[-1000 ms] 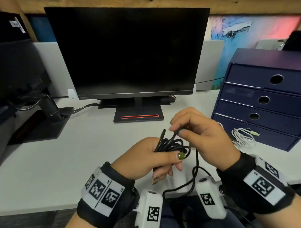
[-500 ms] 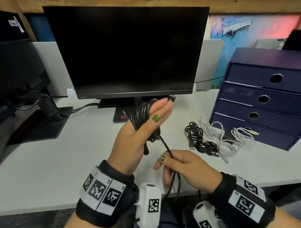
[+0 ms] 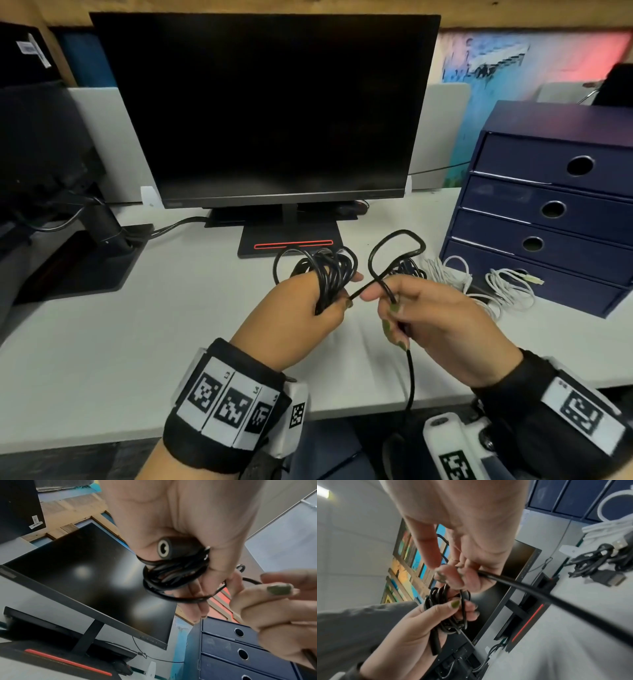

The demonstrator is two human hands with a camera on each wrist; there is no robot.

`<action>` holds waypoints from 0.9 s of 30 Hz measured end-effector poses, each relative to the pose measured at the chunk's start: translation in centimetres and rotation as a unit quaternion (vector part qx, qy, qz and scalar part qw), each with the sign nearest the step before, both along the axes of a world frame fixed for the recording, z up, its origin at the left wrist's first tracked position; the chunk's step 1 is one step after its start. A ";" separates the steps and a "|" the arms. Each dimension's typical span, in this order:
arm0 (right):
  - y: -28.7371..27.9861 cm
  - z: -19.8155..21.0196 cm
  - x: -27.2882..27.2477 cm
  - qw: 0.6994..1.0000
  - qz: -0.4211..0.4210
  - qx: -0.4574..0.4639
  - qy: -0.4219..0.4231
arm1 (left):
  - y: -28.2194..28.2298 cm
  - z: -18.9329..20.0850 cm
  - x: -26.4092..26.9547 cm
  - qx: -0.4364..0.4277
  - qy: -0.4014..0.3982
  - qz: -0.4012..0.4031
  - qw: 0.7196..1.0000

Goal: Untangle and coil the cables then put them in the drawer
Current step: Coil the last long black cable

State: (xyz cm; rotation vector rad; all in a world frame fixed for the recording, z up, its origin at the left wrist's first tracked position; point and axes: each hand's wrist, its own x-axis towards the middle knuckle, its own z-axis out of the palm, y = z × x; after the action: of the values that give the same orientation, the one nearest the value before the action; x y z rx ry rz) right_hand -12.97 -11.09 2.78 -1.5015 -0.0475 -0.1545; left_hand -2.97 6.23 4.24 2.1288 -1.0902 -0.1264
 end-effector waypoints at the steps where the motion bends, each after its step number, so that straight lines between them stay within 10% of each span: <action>1: 0.1 0.1 0.0 0.999 -0.027 -0.043 -0.001 | 0.0 0.0 0.0 0.007 -0.009 0.008 1.000; 11: 2.8 -1.2 -0.3 0.954 -0.223 -0.200 -0.014 | -1.6 -1.4 0.3 -0.034 -0.173 0.200 0.964; 16: 2.7 0.4 -0.6 0.873 -0.320 -0.341 -0.140 | -1.3 -2.0 0.8 0.082 -0.225 0.102 0.966; 22: -2.6 1.6 0.6 0.839 -0.415 -0.341 -0.088 | -0.1 -0.2 -0.2 -0.023 0.017 -0.043 0.999; 27: -6.0 0.4 0.7 0.818 -0.457 -0.348 -0.040 | 0.9 0.8 -0.5 -0.194 0.191 -0.147 0.951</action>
State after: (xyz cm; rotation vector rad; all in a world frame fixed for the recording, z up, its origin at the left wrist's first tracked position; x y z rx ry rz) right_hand -12.23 -17.06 3.22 -2.1433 0.6286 -1.0739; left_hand -3.44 7.15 5.02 1.5073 -1.0852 -0.4117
